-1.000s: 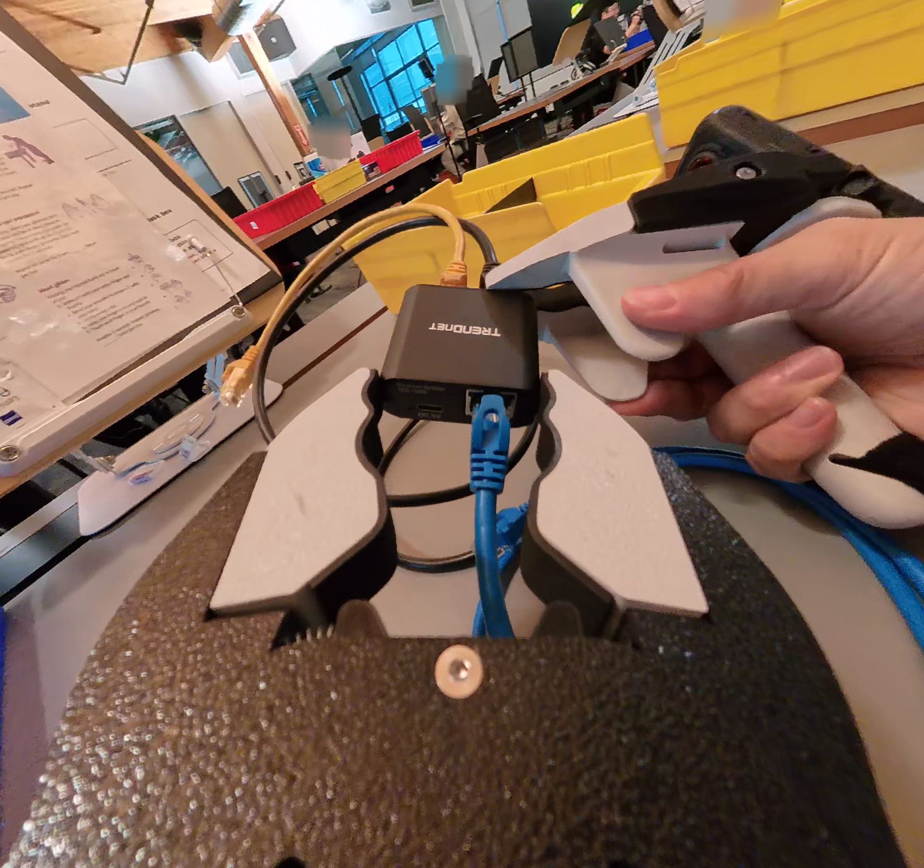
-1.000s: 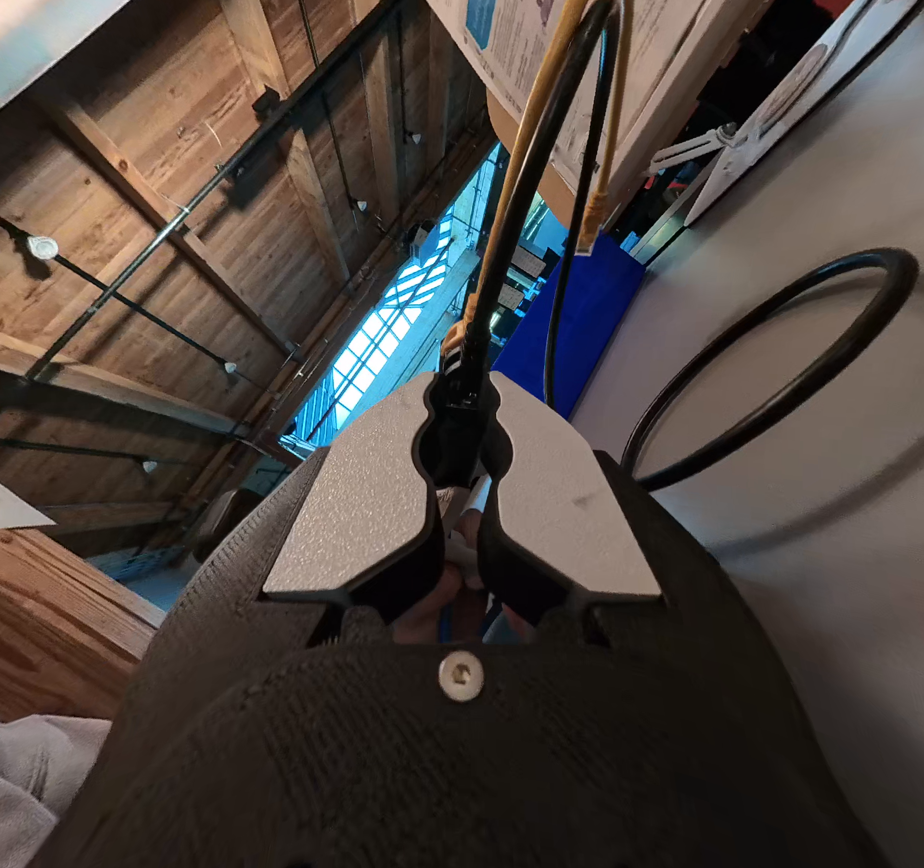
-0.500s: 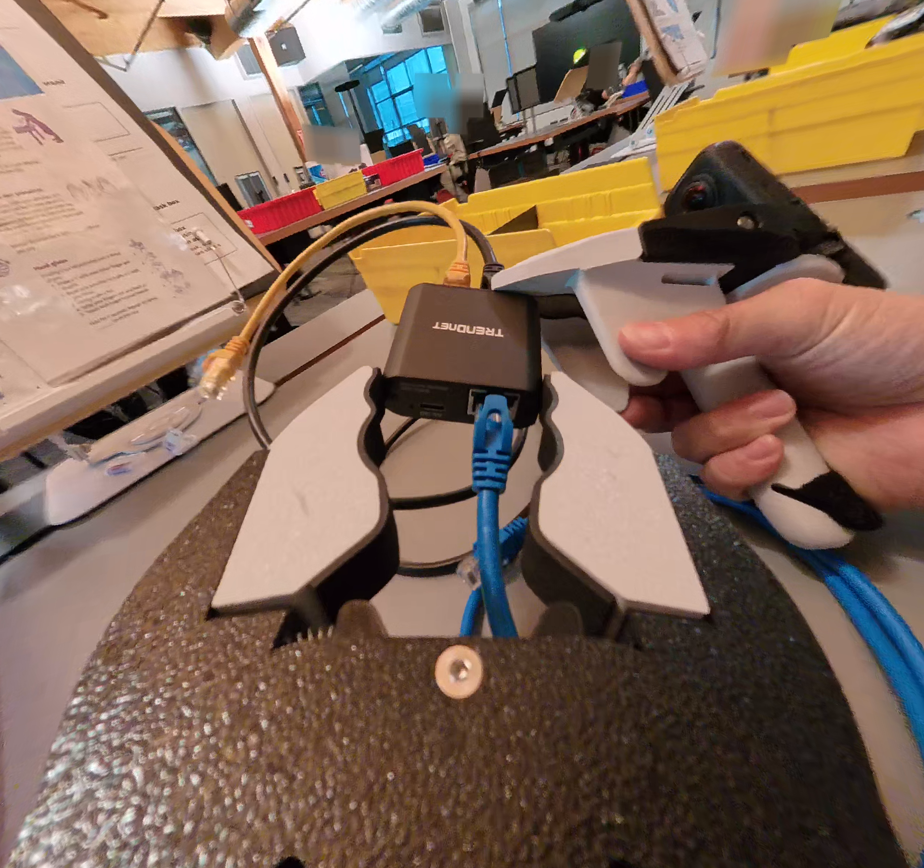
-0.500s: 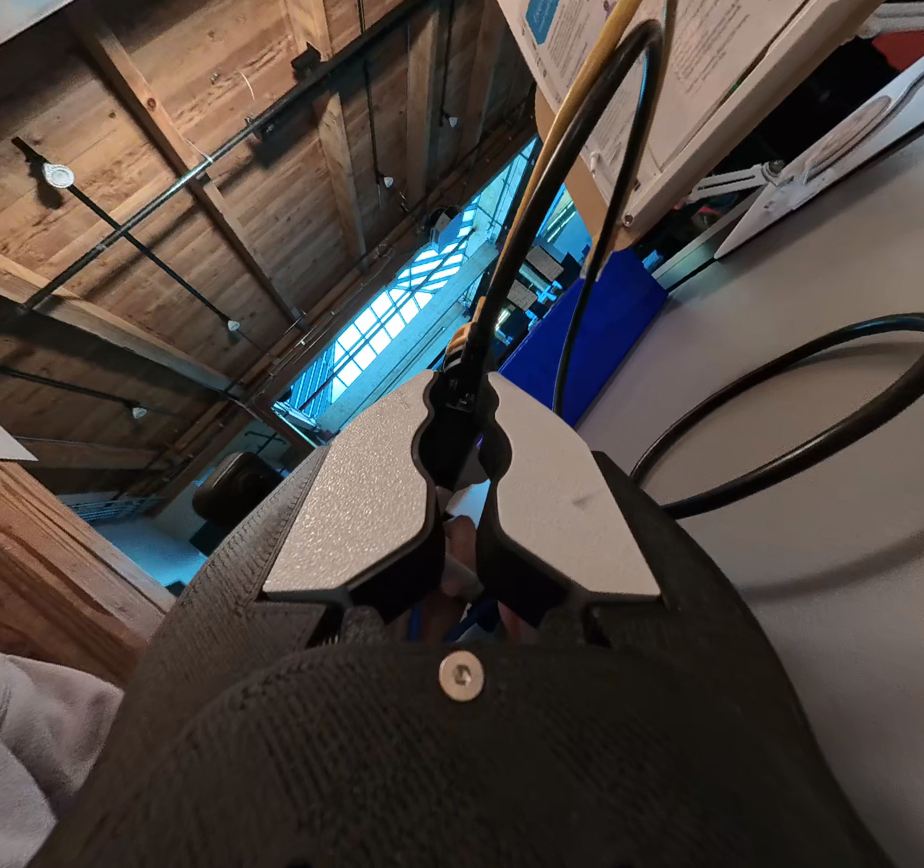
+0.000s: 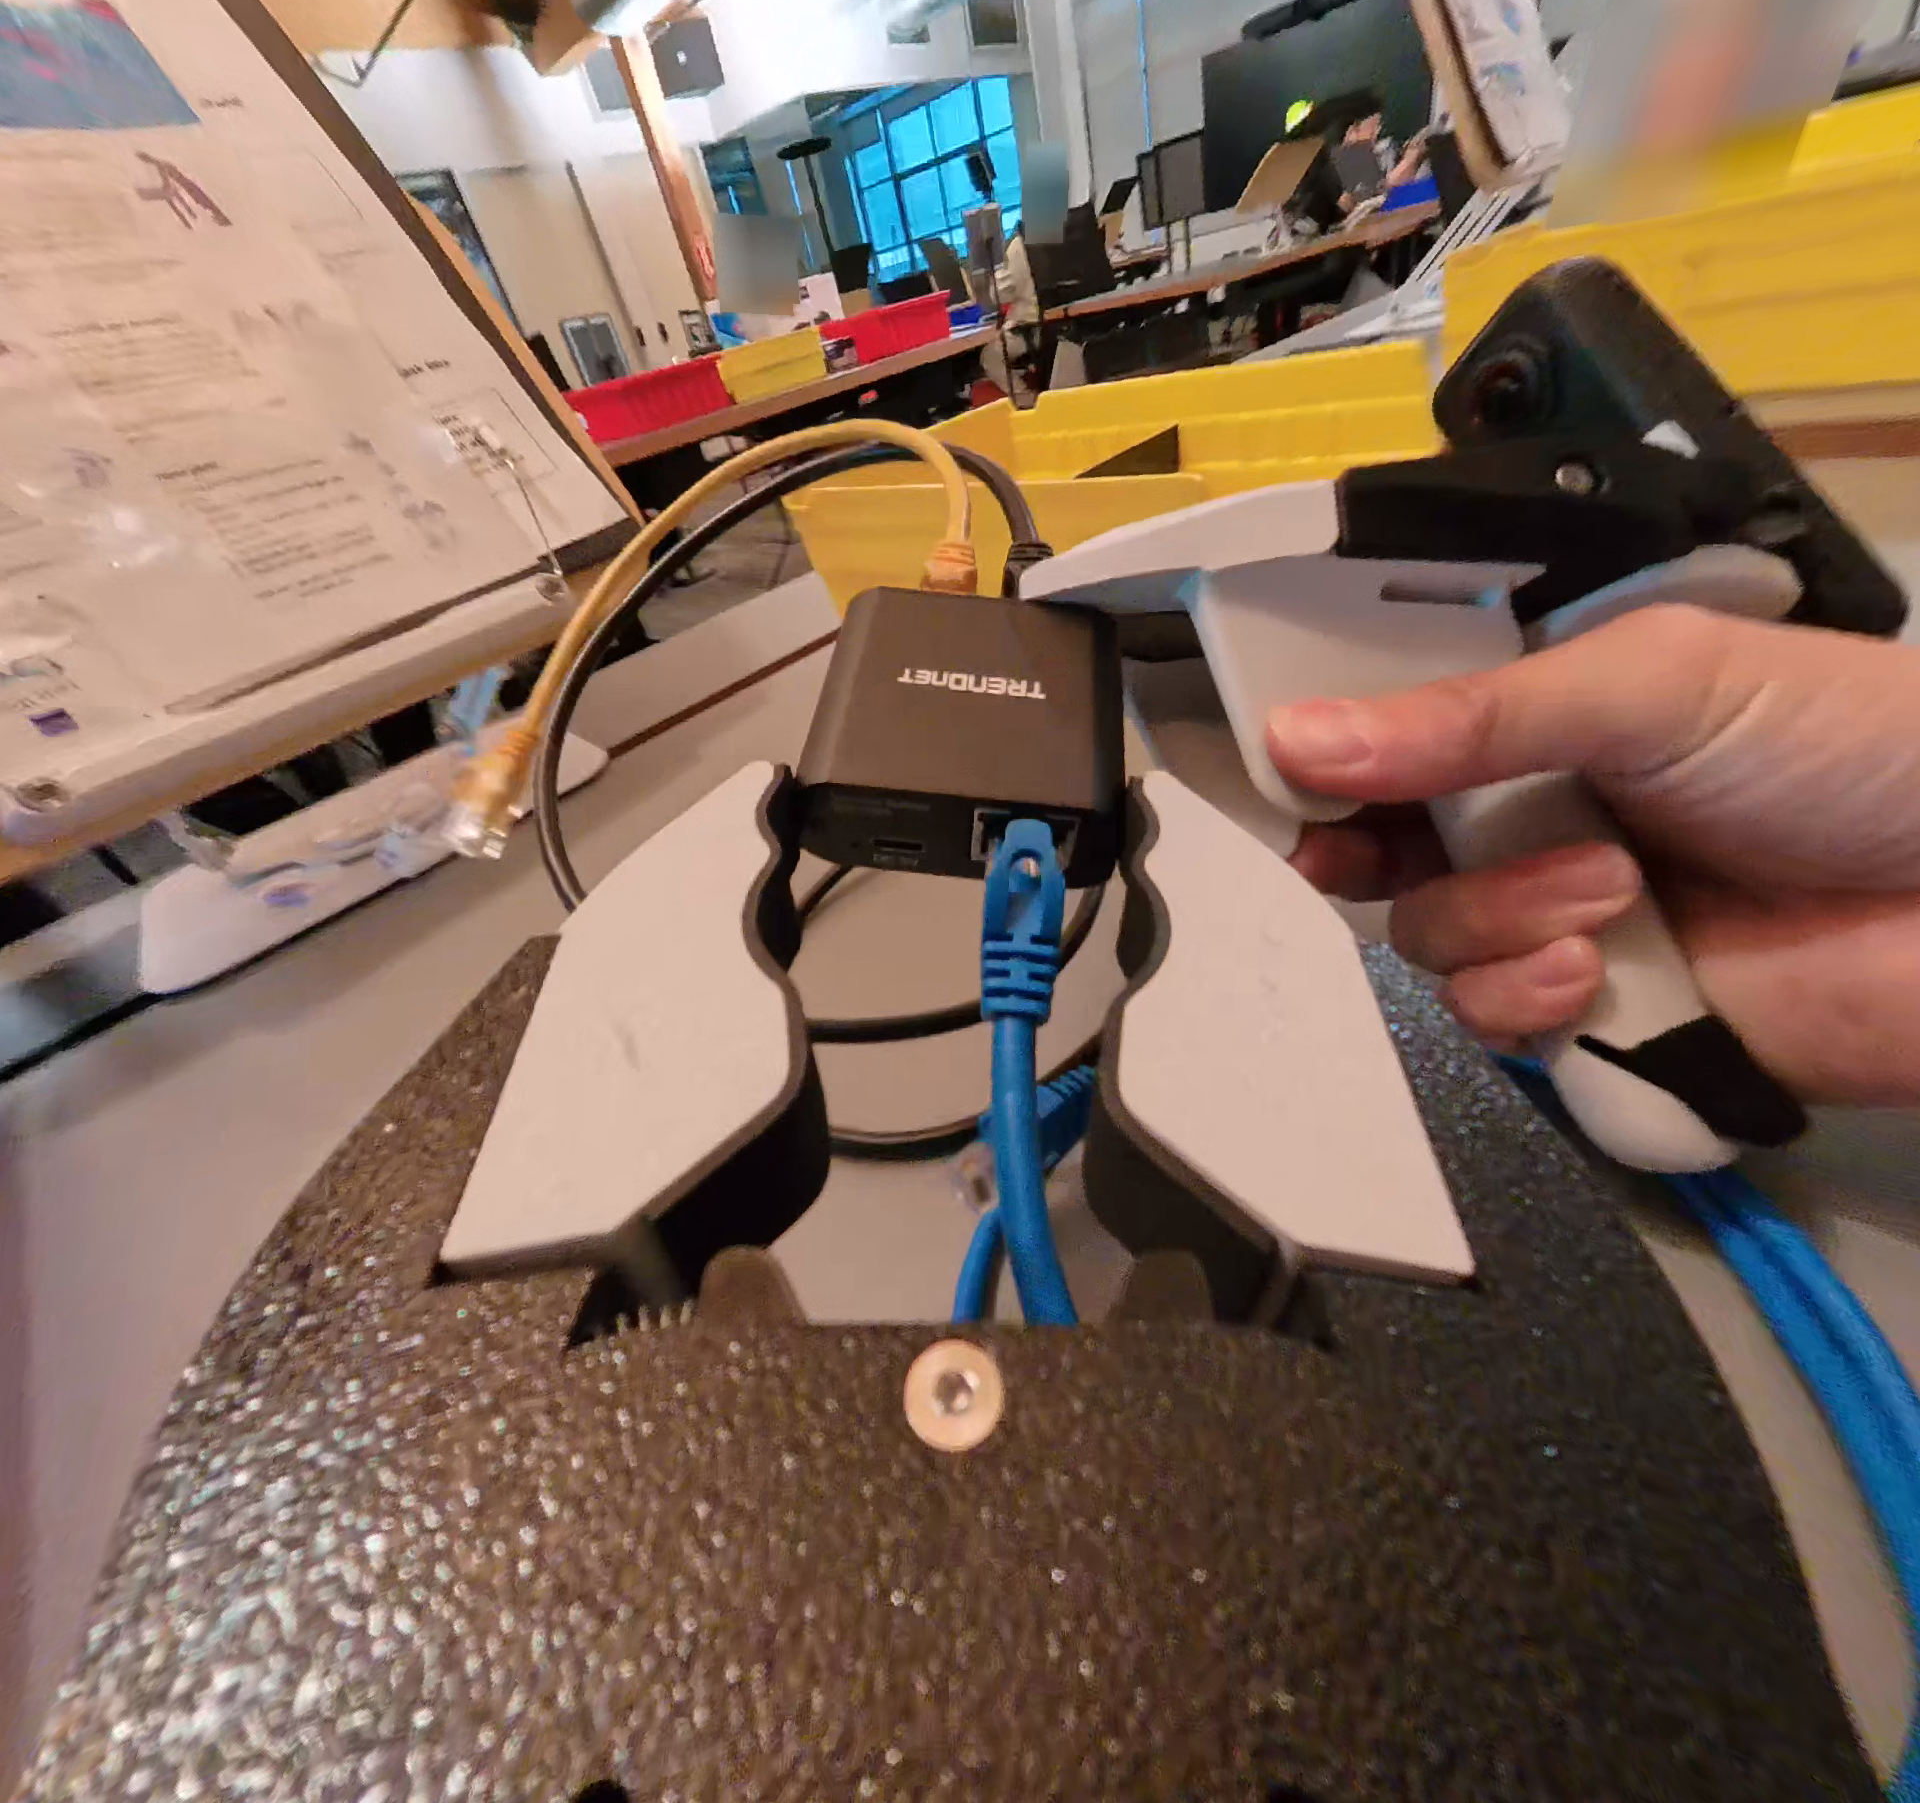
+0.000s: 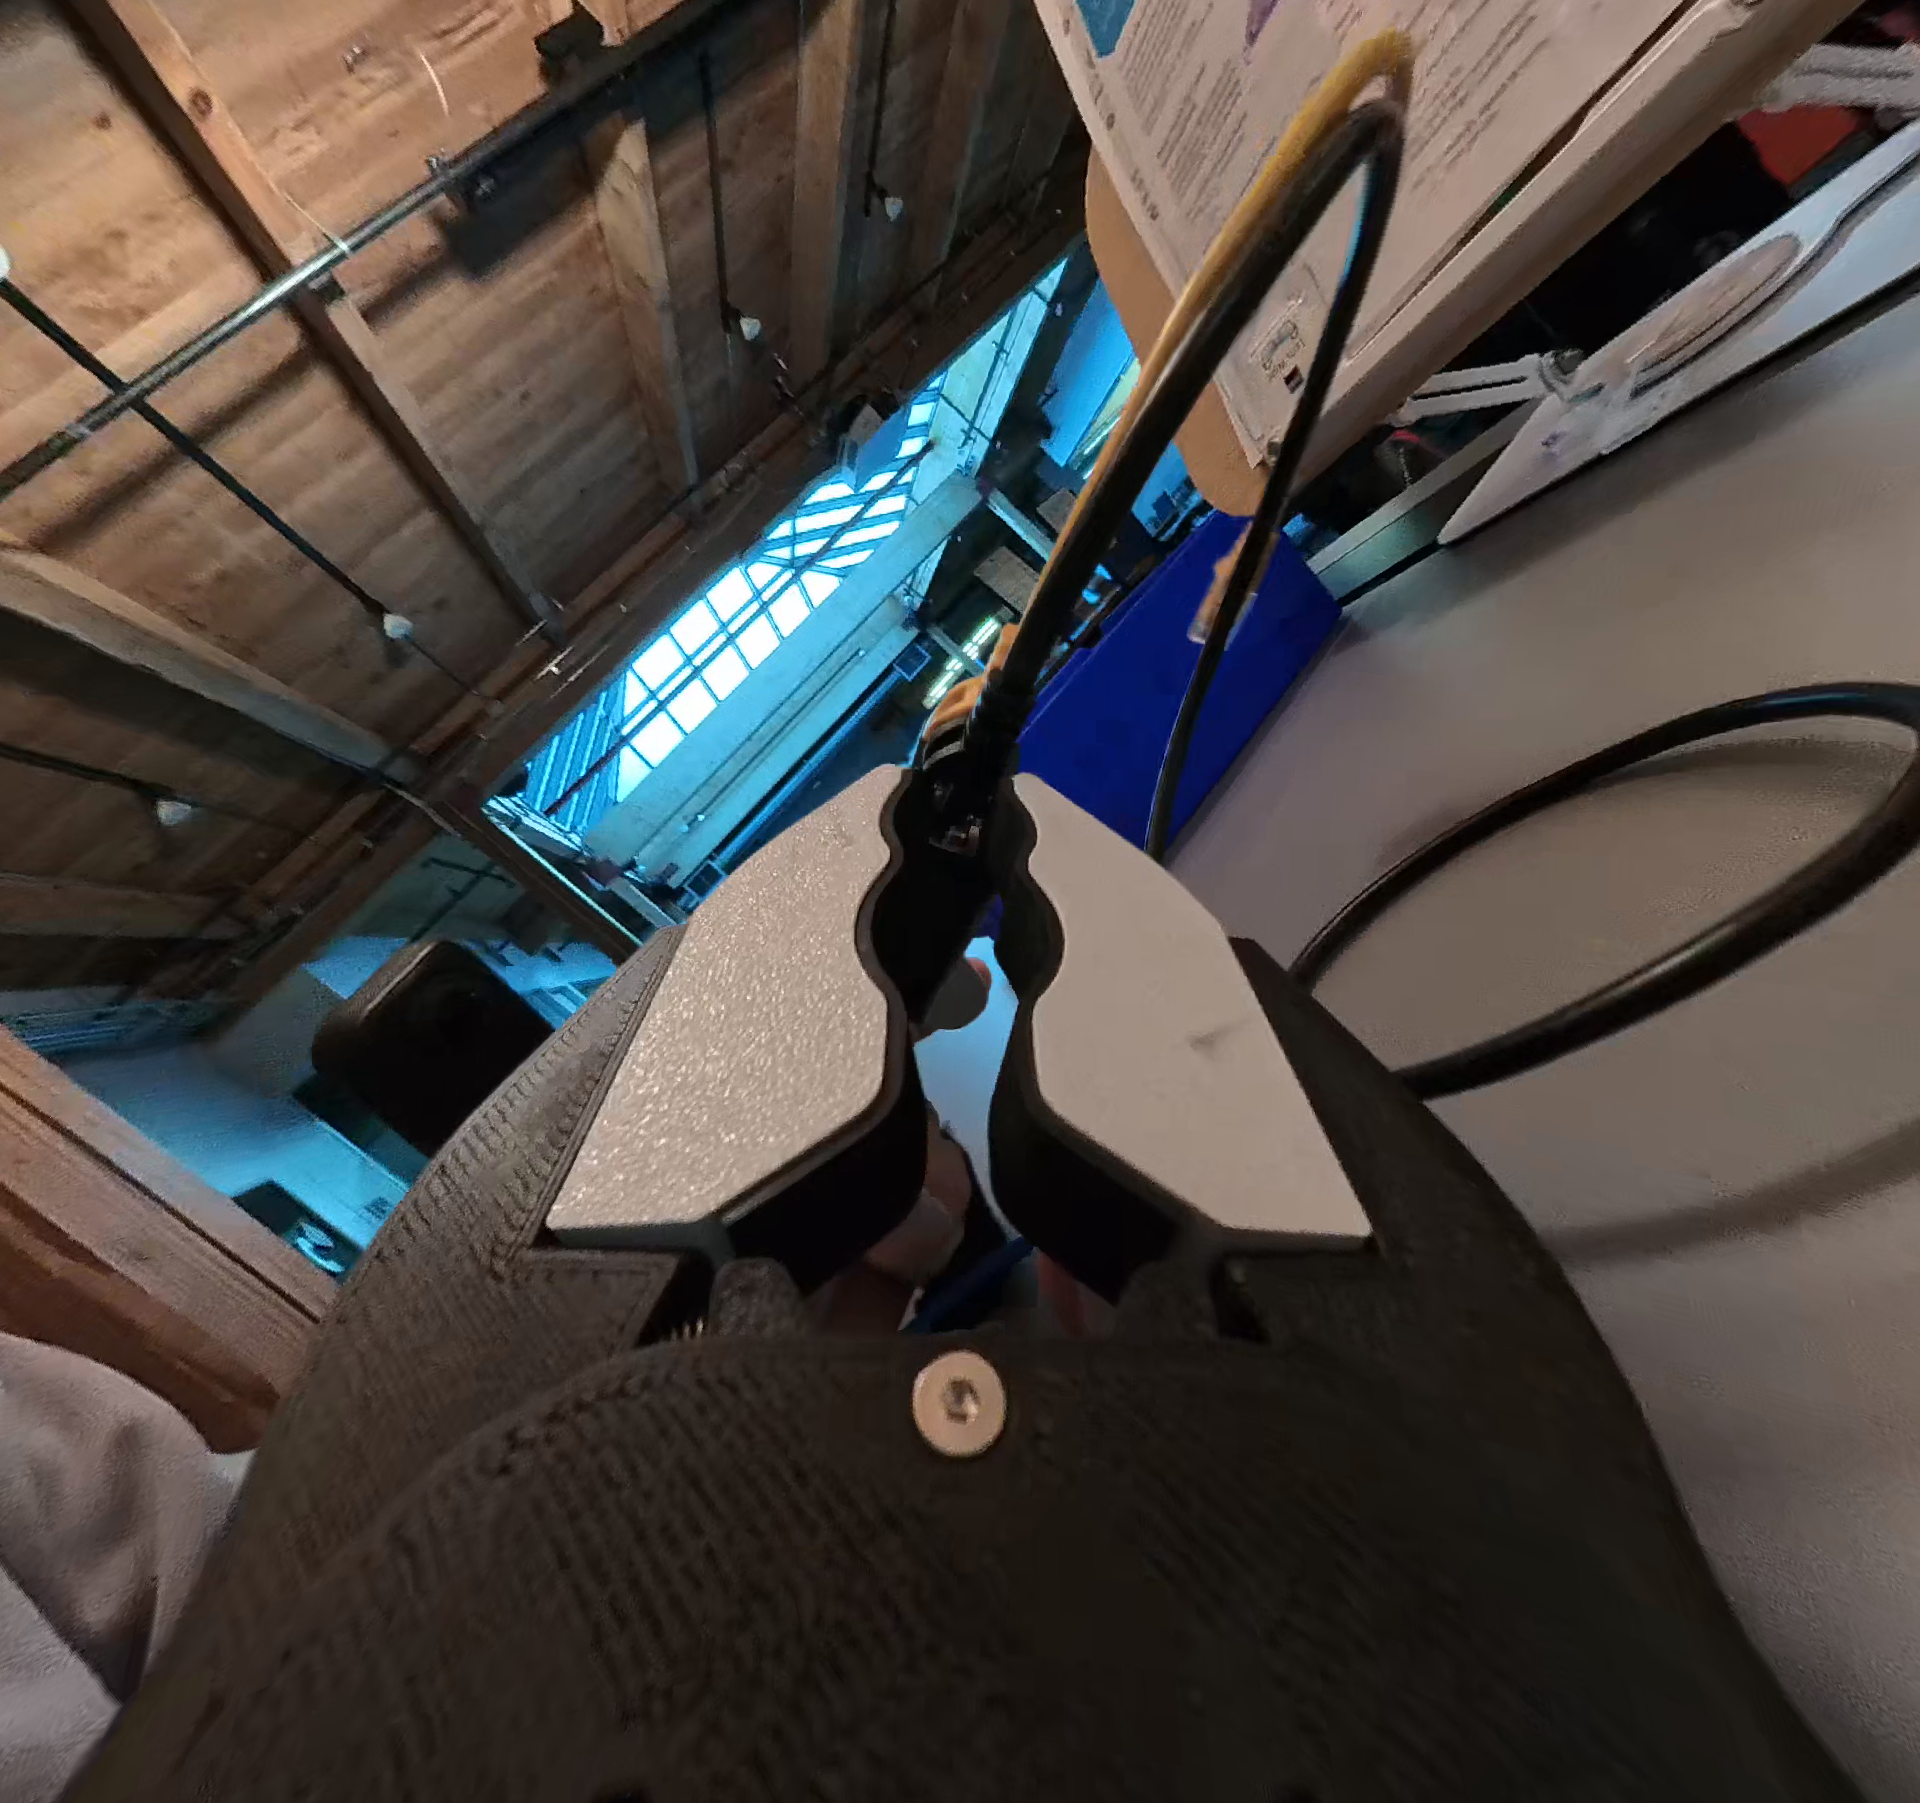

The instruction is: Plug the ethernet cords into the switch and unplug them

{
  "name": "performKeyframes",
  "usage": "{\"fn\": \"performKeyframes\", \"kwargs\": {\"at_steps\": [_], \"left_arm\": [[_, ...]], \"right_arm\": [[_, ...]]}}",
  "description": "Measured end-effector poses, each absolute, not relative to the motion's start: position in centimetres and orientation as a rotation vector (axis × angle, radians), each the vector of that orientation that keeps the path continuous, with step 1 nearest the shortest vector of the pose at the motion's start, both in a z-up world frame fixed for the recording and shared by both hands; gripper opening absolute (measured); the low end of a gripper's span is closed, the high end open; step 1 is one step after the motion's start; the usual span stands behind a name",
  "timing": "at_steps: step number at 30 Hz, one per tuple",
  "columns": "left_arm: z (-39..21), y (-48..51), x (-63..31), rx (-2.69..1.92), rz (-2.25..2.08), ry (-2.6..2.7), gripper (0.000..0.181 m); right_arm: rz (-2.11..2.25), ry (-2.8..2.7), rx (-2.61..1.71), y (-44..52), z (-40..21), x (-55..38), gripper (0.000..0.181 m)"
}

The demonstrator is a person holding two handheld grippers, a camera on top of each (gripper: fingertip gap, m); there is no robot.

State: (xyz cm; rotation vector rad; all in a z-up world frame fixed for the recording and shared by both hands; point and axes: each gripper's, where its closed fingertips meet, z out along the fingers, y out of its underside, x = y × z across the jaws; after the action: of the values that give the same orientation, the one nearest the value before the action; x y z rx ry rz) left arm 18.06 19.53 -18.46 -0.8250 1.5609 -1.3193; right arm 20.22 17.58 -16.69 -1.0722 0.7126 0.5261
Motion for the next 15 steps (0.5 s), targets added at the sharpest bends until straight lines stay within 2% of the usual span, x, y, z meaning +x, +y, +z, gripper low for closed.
{"fn": "performKeyframes", "kwargs": {"at_steps": [8,11,15], "left_arm": [[-18.3,20.6,18.0,-0.817,-1.293,1.539,0.059],[-17.8,22.4,17.8,-0.812,-1.265,1.485,0.059],[-17.4,23.7,18.0,-0.851,-1.303,1.446,0.059]], "right_arm": [[0.545,0.718,-1.046,18.6,-16.3,20.3,0.014],[0.490,0.820,-0.878,15.2,-15.8,23.4,0.012],[0.453,0.746,-1.019,15.3,-15.0,21.8,0.013]]}}
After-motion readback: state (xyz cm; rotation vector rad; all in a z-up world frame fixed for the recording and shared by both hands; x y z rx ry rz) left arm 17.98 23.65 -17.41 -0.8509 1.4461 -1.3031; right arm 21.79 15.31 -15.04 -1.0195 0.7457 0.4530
